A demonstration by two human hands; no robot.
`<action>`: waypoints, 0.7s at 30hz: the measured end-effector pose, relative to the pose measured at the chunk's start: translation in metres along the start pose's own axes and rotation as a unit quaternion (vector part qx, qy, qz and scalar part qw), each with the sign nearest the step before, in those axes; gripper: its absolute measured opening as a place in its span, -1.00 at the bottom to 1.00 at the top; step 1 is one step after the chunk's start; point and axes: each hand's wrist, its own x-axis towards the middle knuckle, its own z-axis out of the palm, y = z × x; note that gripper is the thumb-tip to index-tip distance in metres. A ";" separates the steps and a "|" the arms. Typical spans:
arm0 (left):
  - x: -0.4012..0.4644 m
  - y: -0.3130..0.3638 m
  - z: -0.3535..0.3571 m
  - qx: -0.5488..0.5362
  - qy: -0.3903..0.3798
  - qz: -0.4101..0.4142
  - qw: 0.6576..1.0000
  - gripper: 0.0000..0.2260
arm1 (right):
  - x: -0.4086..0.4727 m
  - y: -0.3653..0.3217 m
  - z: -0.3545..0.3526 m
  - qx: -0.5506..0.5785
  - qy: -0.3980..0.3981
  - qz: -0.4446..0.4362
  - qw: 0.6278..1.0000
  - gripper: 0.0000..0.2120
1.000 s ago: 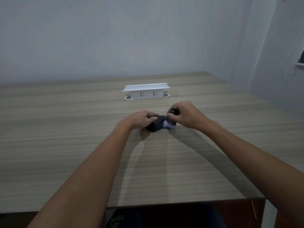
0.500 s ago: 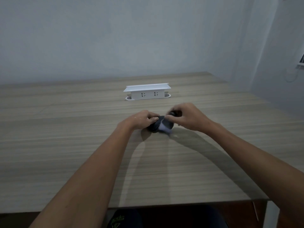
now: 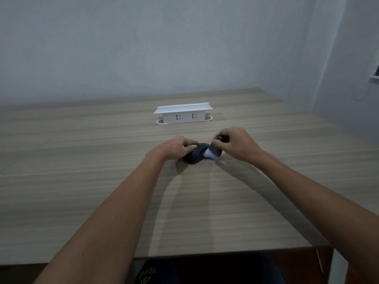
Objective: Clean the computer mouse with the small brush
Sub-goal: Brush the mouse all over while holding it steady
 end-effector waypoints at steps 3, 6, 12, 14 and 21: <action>-0.003 0.002 -0.001 -0.007 0.009 0.001 1.000 -0.66 | 0.001 0.003 -0.004 -0.035 0.031 0.011 0.999 -0.84; -0.007 0.005 -0.002 0.010 0.018 0.006 1.000 -0.69 | -0.001 -0.007 -0.005 -0.011 0.029 0.020 0.999 -0.84; -0.013 0.009 -0.005 -0.001 0.020 -0.025 0.999 -0.65 | 0.009 -0.009 0.002 0.000 0.013 0.068 0.998 -0.79; -0.016 0.010 -0.006 -0.016 0.003 -0.031 0.999 -0.63 | 0.012 -0.009 0.002 0.010 0.013 0.078 0.997 -0.79; -0.014 0.008 -0.021 0.015 -0.016 -0.020 1.000 -0.47 | 0.014 -0.010 -0.010 0.027 0.016 0.085 0.996 -0.84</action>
